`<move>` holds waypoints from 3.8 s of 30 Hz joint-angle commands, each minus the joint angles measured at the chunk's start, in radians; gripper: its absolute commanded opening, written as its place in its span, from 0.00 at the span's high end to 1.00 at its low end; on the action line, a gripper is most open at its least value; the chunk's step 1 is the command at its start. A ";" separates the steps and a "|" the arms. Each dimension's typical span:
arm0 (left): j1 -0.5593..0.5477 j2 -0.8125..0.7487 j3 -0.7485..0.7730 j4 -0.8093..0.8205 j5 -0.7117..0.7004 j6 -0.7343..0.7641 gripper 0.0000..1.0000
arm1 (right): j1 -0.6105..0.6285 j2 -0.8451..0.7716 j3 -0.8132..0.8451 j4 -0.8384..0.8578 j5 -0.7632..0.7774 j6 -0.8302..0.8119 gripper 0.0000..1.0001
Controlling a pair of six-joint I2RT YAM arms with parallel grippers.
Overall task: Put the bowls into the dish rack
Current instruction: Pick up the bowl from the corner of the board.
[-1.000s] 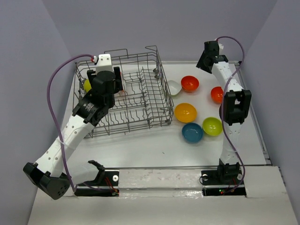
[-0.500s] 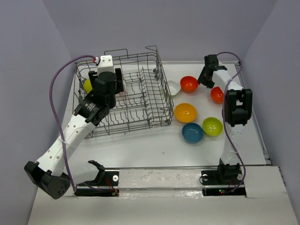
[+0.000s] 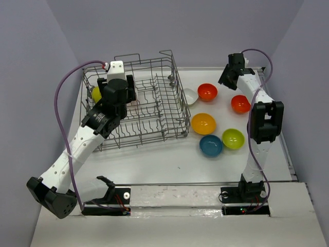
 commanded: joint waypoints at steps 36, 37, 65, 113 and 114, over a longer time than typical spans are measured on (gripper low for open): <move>0.000 0.014 -0.018 0.051 0.022 -0.020 0.21 | -0.004 -0.054 -0.065 0.080 -0.152 -0.007 0.44; 0.001 0.016 -0.017 0.051 0.022 -0.020 0.21 | -0.004 -0.054 -0.069 0.081 -0.155 -0.009 0.44; 0.001 0.011 -0.023 0.054 0.025 -0.018 0.21 | 0.033 -0.018 -0.136 0.098 -0.142 -0.009 0.44; 0.000 0.118 0.127 -0.024 0.040 -0.049 0.22 | 0.065 -0.254 0.042 0.080 -0.090 -0.007 0.99; 0.000 0.135 0.161 -0.027 0.055 -0.053 0.22 | 0.074 -0.279 0.031 0.078 -0.086 -0.012 0.99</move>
